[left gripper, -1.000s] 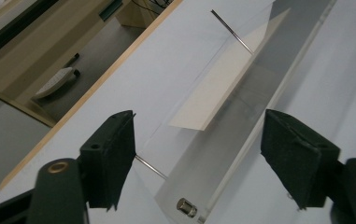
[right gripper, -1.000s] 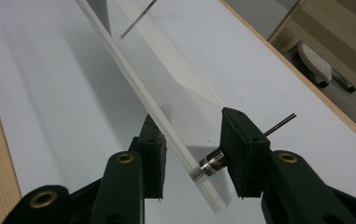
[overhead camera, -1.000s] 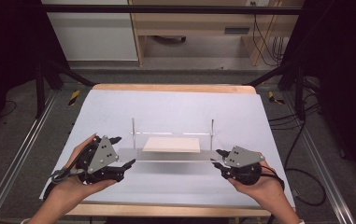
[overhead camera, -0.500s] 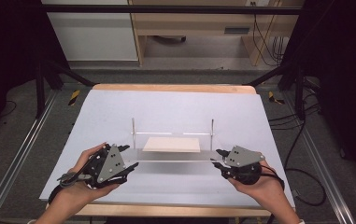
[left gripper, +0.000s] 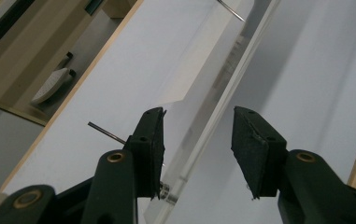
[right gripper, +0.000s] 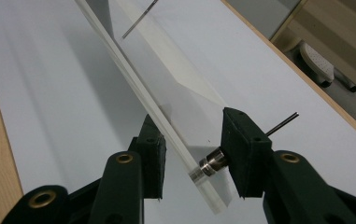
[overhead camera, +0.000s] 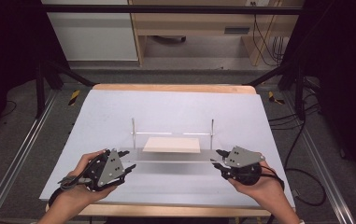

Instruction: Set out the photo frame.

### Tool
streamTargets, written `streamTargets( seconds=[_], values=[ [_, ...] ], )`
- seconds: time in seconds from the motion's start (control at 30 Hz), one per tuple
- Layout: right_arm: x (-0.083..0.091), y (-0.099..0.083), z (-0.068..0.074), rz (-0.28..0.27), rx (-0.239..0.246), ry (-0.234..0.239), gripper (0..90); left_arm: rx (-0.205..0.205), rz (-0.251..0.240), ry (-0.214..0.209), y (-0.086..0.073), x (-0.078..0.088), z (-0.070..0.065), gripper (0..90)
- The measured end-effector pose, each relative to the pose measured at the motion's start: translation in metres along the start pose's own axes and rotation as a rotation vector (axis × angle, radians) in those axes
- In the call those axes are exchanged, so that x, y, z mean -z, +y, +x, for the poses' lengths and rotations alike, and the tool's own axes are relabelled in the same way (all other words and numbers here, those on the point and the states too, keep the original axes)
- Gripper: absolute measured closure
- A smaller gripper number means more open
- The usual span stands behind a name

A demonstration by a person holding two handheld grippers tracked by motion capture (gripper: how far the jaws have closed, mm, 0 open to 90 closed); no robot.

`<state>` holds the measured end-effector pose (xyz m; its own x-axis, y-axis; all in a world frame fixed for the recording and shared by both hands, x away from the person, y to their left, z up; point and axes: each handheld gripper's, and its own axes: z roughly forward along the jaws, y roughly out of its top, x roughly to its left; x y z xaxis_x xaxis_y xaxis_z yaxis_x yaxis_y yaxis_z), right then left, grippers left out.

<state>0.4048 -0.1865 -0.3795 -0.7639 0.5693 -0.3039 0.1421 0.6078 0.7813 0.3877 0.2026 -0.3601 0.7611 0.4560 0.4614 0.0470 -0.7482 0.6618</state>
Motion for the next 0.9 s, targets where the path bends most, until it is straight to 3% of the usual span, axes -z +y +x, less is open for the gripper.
streamTargets(
  seconds=[0.47,0.63,0.73,0.9],
  values=[
    [0.000,0.000,0.000,0.002,-0.002,0.004,61.0,-0.019,0.022,0.015,-0.001,-0.012,0.000,68.4],
    [0.000,0.001,-0.002,-0.005,-0.011,0.003,60.9,-0.013,0.039,0.037,0.004,-0.011,0.002,69.6],
    [-0.001,-0.001,-0.004,-0.010,-0.028,-0.001,54.7,-0.006,0.043,0.030,0.007,-0.011,0.005,69.5],
    [-0.003,-0.008,-0.008,-0.012,-0.038,-0.026,51.8,0.010,0.045,0.014,0.010,-0.011,0.012,69.4]
  ],
)
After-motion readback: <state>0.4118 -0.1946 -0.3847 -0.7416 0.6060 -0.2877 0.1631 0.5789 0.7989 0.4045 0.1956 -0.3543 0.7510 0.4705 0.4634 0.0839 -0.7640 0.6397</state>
